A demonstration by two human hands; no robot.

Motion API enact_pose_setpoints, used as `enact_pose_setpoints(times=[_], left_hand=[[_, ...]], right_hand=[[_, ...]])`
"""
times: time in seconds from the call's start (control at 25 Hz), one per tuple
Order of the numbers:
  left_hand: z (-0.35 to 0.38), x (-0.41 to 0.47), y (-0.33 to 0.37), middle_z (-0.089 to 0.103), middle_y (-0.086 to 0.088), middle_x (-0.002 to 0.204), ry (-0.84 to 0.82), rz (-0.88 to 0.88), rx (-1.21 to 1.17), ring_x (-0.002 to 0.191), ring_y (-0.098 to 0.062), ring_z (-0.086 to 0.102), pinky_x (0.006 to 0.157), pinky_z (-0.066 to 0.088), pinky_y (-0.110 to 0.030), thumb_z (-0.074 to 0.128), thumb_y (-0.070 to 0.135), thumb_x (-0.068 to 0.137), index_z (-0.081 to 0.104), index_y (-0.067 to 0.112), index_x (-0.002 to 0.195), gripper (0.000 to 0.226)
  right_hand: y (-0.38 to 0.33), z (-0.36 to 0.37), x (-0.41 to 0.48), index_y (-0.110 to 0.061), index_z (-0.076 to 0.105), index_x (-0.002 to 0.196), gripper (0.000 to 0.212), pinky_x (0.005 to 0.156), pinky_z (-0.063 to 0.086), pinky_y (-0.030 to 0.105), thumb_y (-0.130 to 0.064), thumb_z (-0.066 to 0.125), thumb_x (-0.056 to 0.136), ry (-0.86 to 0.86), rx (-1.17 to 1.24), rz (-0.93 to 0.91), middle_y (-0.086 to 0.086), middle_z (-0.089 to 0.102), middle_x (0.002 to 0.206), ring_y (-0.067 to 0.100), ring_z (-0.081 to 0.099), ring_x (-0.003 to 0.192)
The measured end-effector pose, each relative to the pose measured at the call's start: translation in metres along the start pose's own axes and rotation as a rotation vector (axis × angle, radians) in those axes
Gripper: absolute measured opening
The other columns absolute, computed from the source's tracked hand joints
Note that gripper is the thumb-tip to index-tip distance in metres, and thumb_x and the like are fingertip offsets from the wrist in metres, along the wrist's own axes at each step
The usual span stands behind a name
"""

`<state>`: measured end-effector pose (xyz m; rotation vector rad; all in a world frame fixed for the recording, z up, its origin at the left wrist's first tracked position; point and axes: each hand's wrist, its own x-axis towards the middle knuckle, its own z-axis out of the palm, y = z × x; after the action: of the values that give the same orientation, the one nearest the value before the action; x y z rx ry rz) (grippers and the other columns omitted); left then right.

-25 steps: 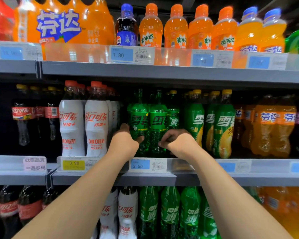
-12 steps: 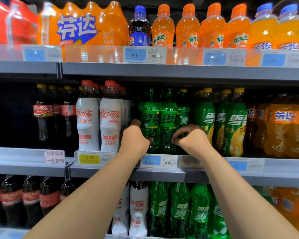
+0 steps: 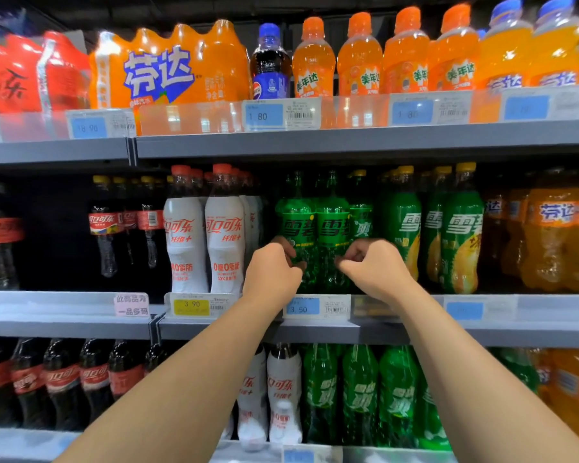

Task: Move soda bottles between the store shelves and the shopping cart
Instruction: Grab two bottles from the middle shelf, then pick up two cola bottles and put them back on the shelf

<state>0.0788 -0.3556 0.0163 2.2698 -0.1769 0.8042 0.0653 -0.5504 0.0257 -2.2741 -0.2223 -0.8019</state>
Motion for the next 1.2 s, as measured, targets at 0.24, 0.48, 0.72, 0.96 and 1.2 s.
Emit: enact_pose_setpoints(times=[0.24,0.48,0.72,0.96,1.2], left_hand=[[-0.024,-0.038,0.007,0.058,0.006,0.104,-0.054,0.341,-0.132,0.091,-0.008,0.057,0.079,0.050,-0.029,0.066,0.030,0.092,0.059,0.021,0.109,0.021],[-0.101,-0.091,-0.027,0.054,0.003,0.140,-0.023,0.518,-0.116,0.130,-0.012,0.046,0.107,0.036,-0.026,0.062,0.032,0.095,0.050,0.017,0.141,0.050],[-0.211,-0.166,-0.102,0.046,0.016,0.144,-0.044,0.505,-0.030,0.137,0.000,0.039,0.111,0.027,-0.015,0.055,0.042,0.096,0.045,0.023,0.146,0.054],[-0.334,-0.246,-0.189,0.055,0.016,0.136,-0.045,0.370,-0.031,0.130,-0.001,0.049,0.107,0.040,-0.022,0.055,0.048,0.092,0.050,0.024,0.140,0.053],[-0.433,-0.325,-0.276,0.059,0.018,0.122,-0.022,0.176,0.020,0.116,-0.003,0.058,0.096,0.049,-0.026,0.060,0.036,0.092,0.054,0.024,0.133,0.043]], right_hand=[[-0.033,-0.025,-0.045,-0.026,0.065,0.103,0.012,0.079,0.046,0.013,-0.024,0.069,0.092,0.076,0.196,-0.088,-0.017,0.066,0.102,-0.006,0.060,0.099],[-0.088,-0.028,-0.125,-0.032,0.058,0.128,0.036,0.101,0.043,0.015,-0.022,0.066,0.095,-0.045,0.277,-0.179,-0.023,0.056,0.132,-0.011,0.047,0.126],[-0.166,0.000,-0.208,-0.044,0.055,0.127,0.041,0.099,0.044,0.008,-0.028,0.069,0.093,-0.113,0.352,-0.212,-0.036,0.053,0.128,-0.010,0.049,0.127],[-0.259,0.054,-0.281,-0.049,0.057,0.124,0.037,0.096,0.046,0.013,-0.039,0.071,0.091,-0.191,0.477,-0.210,-0.031,0.055,0.129,-0.005,0.051,0.128],[-0.335,0.131,-0.338,-0.045,0.057,0.125,0.033,0.104,0.049,0.037,-0.044,0.067,0.093,-0.372,0.533,-0.254,-0.021,0.057,0.133,0.004,0.052,0.131]])
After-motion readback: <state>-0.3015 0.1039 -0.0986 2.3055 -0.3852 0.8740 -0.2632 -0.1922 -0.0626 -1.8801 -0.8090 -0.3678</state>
